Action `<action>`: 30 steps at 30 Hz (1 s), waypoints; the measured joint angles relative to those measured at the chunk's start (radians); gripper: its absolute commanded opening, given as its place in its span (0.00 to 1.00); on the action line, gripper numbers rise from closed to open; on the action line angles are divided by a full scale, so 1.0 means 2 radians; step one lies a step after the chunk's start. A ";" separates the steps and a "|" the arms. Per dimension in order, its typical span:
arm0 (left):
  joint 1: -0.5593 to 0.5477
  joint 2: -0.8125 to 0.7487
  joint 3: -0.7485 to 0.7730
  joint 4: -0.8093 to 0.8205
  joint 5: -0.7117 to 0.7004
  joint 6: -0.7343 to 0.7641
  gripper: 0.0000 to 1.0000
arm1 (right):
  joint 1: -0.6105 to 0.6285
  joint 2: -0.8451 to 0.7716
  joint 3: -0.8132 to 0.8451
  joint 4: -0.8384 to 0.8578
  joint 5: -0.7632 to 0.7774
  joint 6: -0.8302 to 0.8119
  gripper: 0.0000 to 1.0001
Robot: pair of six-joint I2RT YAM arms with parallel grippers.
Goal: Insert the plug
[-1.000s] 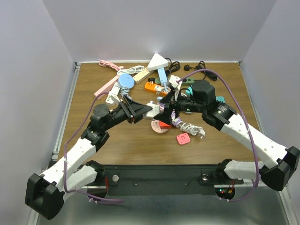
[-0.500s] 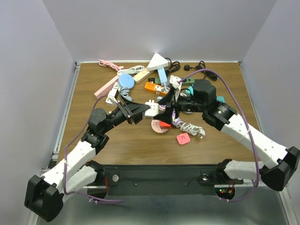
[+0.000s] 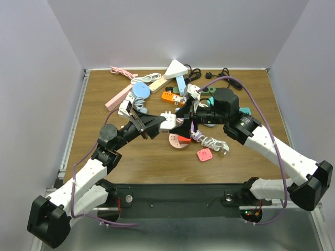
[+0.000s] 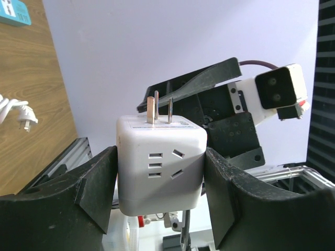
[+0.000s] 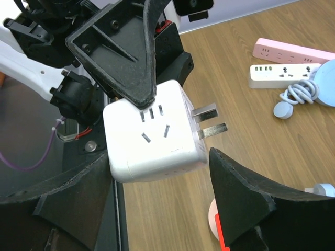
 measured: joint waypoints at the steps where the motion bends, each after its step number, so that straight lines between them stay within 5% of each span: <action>1: 0.000 0.000 0.000 0.004 -0.001 -0.003 0.00 | 0.000 0.002 0.000 0.001 -0.001 0.001 0.78; 8: 0.000 0.000 -0.006 0.021 -0.006 -0.026 0.00 | 0.000 0.004 0.000 0.010 -0.007 0.000 0.52; 17: 0.004 0.011 -0.012 0.058 -0.002 -0.041 0.00 | -0.001 0.004 0.000 0.029 -0.011 0.009 0.37; 20: 0.006 0.016 -0.013 0.067 0.000 -0.043 0.20 | -0.002 0.006 0.000 0.032 -0.011 0.009 0.36; 25: 0.009 0.018 -0.028 0.086 -0.003 -0.047 0.72 | -0.002 0.011 -0.001 0.033 -0.010 0.012 0.35; 30: 0.012 0.024 -0.031 0.090 0.006 -0.023 0.88 | 0.000 0.013 -0.005 0.033 -0.006 0.036 0.35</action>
